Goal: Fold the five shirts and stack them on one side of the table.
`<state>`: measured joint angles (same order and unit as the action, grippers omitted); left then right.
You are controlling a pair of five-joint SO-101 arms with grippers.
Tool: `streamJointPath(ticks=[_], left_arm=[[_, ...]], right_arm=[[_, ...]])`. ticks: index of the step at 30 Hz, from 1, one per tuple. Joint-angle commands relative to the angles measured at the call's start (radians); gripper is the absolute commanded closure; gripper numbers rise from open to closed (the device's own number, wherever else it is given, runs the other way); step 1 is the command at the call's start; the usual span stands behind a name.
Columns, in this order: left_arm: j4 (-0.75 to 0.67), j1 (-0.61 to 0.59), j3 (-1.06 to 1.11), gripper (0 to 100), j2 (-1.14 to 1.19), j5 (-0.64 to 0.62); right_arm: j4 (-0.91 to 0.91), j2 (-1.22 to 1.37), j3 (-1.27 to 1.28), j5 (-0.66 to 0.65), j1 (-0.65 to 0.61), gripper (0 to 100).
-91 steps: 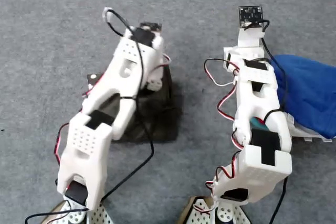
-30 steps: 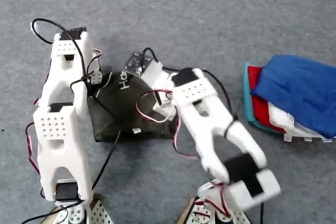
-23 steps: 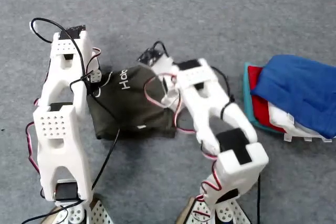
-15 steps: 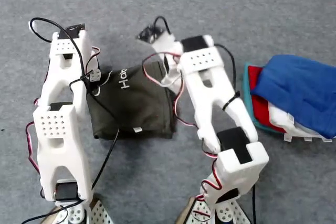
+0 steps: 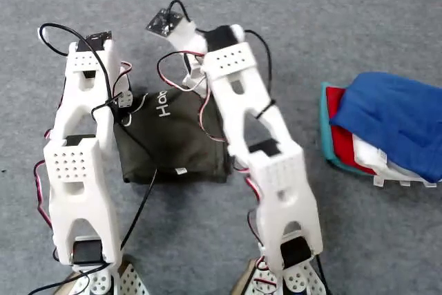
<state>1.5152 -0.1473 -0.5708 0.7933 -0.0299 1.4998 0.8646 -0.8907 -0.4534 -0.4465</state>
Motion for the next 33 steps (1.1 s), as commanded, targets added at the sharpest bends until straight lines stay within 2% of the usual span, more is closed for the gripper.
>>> streamJointPath(ticks=[1,5,11,20,26,33], left_arm=[[-0.012,-0.031,-0.041,98,-0.001,0.009],[-0.02,-0.031,-0.041,98,0.004,0.009],[-0.049,-0.051,-0.058,98,0.053,0.049],[-0.046,-0.061,-0.061,98,0.054,0.051],[-0.006,-0.074,-0.086,98,0.054,0.118],[-0.005,-0.074,-0.089,98,0.054,0.12]], right_arm=[[0.008,0.188,-0.231,0.0,0.064,99.3],[0.057,0.341,-0.44,0.0,0.088,99.3],[0.232,0.38,-0.78,0.0,0.047,99.3],[0.29,0.137,-0.71,0.02,0.081,99.3],[0.29,-0.182,-0.404,0.048,0.058,99.3],[0.287,-0.688,0.232,0.091,0.073,99.3]])
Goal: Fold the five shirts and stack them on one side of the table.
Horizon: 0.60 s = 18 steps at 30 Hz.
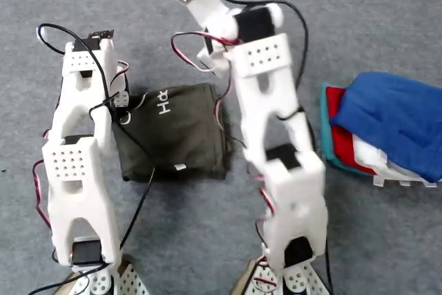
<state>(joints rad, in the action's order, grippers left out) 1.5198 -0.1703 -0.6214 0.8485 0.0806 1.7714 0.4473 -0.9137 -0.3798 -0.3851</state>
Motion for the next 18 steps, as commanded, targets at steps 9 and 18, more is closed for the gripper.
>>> streamJointPath(ticks=[9,18], left_arm=[[-0.009,-0.046,-0.037,98,-0.001,0.009],[-0.009,-0.037,-0.037,98,0.005,0.009]], right_arm=[[0.006,-0.716,0.992,0.015,0.008,99.3],[-0.249,-0.799,1.382,0.316,-0.007,95.6]])
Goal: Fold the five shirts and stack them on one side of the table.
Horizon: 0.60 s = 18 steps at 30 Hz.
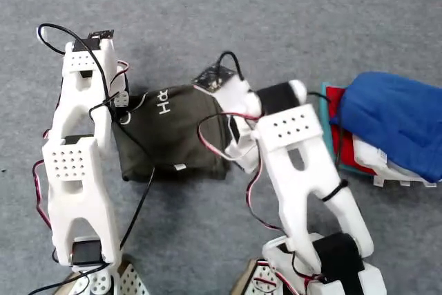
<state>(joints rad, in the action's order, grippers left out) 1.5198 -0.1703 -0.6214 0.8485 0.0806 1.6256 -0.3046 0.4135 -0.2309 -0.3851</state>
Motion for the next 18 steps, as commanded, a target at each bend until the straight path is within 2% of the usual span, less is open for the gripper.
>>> streamJointPath(ticks=[1,10,13,18], left_arm=[[-0.009,-0.037,-0.037,98,0.005,0.009],[-0.009,-0.035,-0.038,98,0.007,0.009],[-0.009,-0.035,-0.038,98,0.007,0.009],[-0.009,-0.035,-0.038,98,0.007,0.009]], right_arm=[[-0.143,-0.047,0.065,0.226,-0.015,93.0],[-0.468,-0.045,0.166,0.732,-0.234,57.5],[-0.528,-0.001,0.162,0.839,-0.294,54.3],[-0.532,0.194,0.061,0.954,-0.3,54.0]])
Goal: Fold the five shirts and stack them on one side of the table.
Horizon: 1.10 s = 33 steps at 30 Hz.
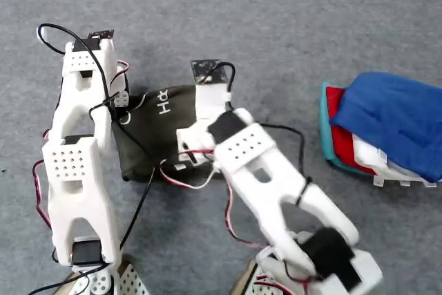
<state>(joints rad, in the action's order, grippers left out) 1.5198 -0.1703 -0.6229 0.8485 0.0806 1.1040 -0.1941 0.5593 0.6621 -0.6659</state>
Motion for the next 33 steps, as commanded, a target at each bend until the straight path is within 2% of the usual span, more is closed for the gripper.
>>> streamJointPath(ticks=[1,10,16,25,27,33], left_arm=[[-0.009,-0.035,-0.037,98,0.007,0.009],[-0.009,-0.038,-0.038,98,0.007,0.009],[-0.009,-0.038,-0.038,98,0.007,0.009],[-0.009,-0.038,-0.037,98,0.007,0.009],[-0.009,-0.038,-0.037,98,0.007,0.009],[-0.009,-0.038,-0.037,98,0.007,0.009]], right_arm=[[0.005,0.13,-0.12,0.084,-0.019,54.0],[0.123,0.453,-0.421,0.224,-0.007,53.9],[0.123,0.591,-0.524,0.235,0.035,53.9],[0.123,0.69,-0.616,0.233,0.031,55.6],[0.13,0.705,-0.613,0.233,0.031,61.0],[0.216,0.72,-0.621,0.224,0.036,88.0]])
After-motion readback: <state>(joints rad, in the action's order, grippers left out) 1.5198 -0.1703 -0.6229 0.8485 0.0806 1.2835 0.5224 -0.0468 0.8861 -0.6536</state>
